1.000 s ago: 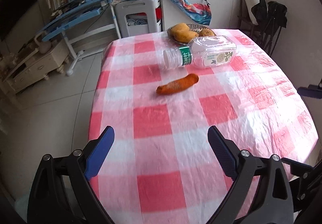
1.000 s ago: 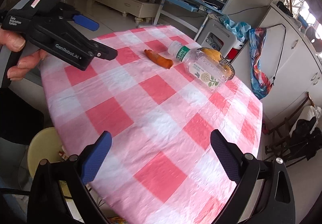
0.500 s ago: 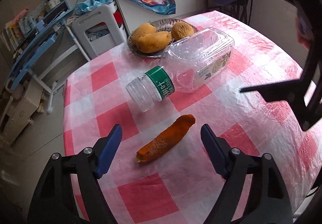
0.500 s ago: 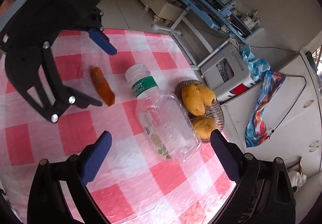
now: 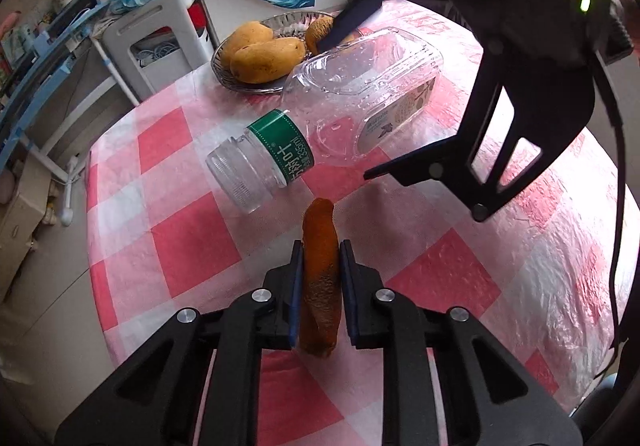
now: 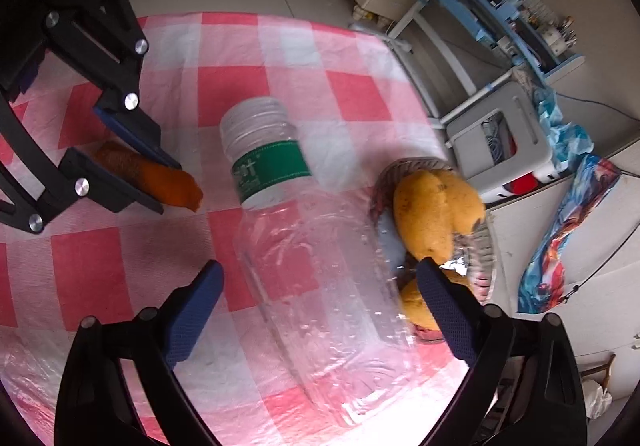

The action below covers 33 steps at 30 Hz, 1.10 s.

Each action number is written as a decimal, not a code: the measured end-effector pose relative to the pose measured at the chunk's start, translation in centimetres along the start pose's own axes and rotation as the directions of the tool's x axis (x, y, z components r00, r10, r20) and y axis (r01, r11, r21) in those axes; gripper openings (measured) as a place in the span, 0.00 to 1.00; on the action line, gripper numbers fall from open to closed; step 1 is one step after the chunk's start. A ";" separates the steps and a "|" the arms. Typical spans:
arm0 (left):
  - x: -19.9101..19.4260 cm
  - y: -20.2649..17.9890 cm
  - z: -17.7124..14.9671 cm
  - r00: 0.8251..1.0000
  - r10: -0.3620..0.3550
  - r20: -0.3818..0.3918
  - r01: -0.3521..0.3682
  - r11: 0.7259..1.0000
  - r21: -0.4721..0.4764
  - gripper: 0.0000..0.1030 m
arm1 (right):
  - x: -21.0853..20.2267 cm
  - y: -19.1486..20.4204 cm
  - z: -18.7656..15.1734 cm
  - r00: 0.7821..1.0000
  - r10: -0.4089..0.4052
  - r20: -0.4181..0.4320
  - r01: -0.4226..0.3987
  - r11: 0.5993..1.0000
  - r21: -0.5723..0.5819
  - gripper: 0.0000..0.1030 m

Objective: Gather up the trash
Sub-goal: 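Grasp the orange peel with the left gripper while the right gripper grasps the plastic bottle, then carry the peel and bottle over the yellow bucket and open both grippers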

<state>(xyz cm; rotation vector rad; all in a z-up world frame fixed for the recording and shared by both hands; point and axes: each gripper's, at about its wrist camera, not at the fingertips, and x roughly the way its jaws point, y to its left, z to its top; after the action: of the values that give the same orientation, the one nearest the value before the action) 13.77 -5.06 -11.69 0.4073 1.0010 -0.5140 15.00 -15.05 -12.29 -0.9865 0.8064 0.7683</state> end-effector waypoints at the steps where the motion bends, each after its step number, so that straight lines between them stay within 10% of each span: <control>1: -0.4 0.3 -0.1 1.000 -0.008 0.003 0.008 1.000 -0.012 0.16 | -0.1 0.0 -0.1 1.000 0.014 -0.004 -0.014 1.000 0.017 0.74; 13: -5.9 1.9 -3.0 0.993 -0.034 0.116 0.062 0.967 -0.246 0.16 | -6.0 5.2 -5.6 0.996 0.021 0.092 -0.059 0.898 0.436 0.56; 17: -7.2 1.1 -4.4 0.992 0.002 0.127 0.037 0.951 -0.306 0.16 | -8.0 6.3 -8.0 0.978 0.058 0.202 -0.172 0.779 0.603 0.55; 23: -11.1 0.1 -8.8 0.986 0.087 0.142 -0.022 0.913 -0.408 0.16 | -11.5 8.1 -9.4 0.893 0.140 0.428 -0.423 0.585 0.692 0.55; 28: -15.7 0.0 -14.8 0.975 0.137 0.174 -0.018 0.833 -0.553 0.16 | -14.6 13.5 -8.2 0.809 0.222 0.544 -0.559 0.577 0.596 0.56; 33: -18.8 -1.2 -19.9 0.964 0.165 0.207 0.012 0.754 -0.657 0.16 | -15.5 19.9 -6.4 0.791 0.339 0.510 -0.591 0.637 0.494 0.56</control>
<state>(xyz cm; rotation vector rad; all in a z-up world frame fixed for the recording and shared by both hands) -8.82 8.91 -5.02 -0.2503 0.8444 -0.1047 -10.79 -16.81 -9.19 0.0253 0.9109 1.0039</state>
